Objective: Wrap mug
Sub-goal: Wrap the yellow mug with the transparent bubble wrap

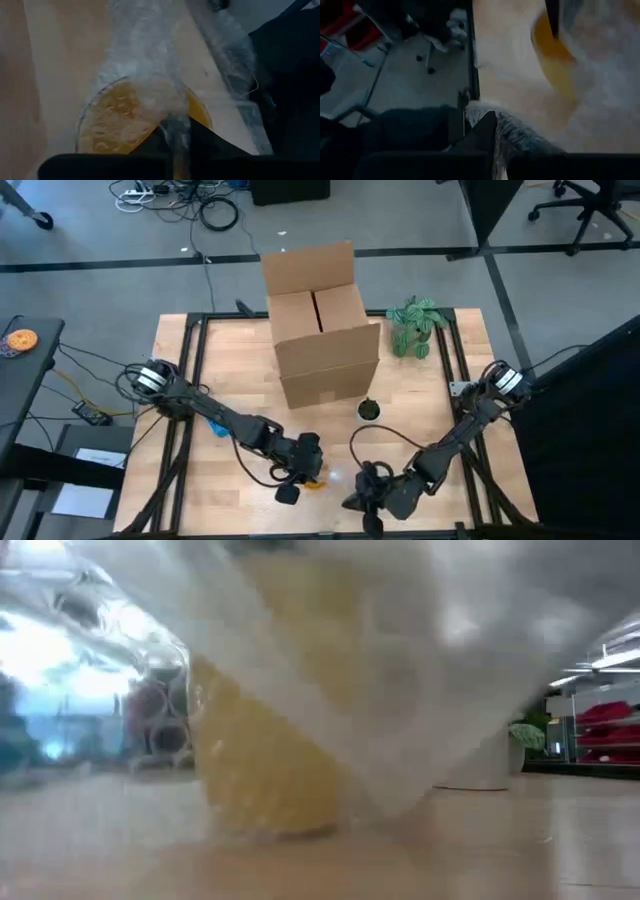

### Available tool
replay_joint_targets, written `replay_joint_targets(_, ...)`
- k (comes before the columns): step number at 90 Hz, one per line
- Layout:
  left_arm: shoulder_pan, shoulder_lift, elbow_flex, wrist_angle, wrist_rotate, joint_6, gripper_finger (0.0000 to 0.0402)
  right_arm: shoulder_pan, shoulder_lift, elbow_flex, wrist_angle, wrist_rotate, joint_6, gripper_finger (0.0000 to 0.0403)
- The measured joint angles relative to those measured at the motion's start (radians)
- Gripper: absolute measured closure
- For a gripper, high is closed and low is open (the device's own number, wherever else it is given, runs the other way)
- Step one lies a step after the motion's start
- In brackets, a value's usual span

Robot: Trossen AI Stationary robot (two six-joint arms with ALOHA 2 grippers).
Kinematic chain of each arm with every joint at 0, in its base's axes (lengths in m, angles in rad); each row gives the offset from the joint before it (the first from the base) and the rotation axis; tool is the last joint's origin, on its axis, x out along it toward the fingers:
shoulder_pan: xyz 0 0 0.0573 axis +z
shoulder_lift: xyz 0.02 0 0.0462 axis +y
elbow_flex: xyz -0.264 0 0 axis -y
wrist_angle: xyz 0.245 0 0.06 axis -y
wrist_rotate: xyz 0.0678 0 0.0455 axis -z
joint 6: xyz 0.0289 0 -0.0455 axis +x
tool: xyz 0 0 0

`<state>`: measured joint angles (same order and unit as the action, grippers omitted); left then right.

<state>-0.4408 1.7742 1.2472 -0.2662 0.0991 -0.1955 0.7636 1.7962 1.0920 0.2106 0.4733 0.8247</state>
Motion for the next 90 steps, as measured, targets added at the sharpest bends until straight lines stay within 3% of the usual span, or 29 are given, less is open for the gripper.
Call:
replay_joint_targets(25,0.0,0.001,0.0,0.008,-0.004,-0.021,0.0394,-0.043,-0.011,0.0,0.116,0.039,-0.138,0.0403)
replay_joint_targets(57,0.0,0.001,0.0,0.01,-0.052,-0.079,0.0389,-0.111,-0.017,0.0,0.135,-0.018,-0.205,0.0403)
replay_joint_targets(90,0.0,0.001,0.0,0.045,-0.034,-0.127,0.029,-0.176,-0.017,0.0,0.115,-0.021,-0.339,0.0403)
